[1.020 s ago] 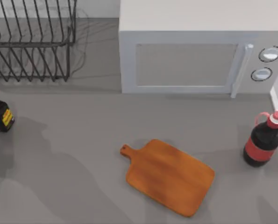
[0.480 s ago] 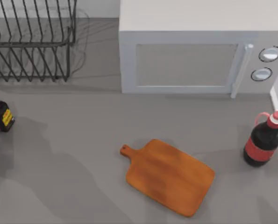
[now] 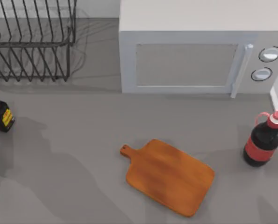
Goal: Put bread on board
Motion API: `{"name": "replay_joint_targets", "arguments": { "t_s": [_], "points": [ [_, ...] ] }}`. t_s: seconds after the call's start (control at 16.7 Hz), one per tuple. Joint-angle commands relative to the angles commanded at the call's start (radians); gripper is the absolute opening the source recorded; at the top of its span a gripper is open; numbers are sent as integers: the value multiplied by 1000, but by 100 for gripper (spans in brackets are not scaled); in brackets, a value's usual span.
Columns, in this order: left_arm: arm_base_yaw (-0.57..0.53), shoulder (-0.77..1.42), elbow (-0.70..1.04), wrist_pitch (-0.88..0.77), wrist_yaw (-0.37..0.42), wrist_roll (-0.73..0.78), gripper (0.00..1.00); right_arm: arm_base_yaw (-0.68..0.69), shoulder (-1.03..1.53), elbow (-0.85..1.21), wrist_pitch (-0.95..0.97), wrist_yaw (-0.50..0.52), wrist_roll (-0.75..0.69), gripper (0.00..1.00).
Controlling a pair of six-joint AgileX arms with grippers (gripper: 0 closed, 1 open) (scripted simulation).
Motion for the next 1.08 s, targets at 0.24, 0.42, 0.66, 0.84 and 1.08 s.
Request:
{"name": "replay_joint_targets", "arguments": {
  "t_s": [0.24, 0.42, 0.66, 0.84, 1.08],
  "points": [
    [-1, -31, 14, -19, 6, -2, 0, 0, 0, 0, 0, 0, 0, 100],
    [4, -51, 64, -90, 4, -6, 0, 0, 0, 0, 0, 0, 0, 100],
    [0, -117, 182, -286, 4, -7, 0, 0, 0, 0, 0, 0, 0, 100],
    [-4, -161, 247, -386, 5, -6, 0, 0, 0, 0, 0, 0, 0, 100],
    [-5, -170, 257, -401, 5, -6, 0, 0, 0, 0, 0, 0, 0, 100]
  ]
}}
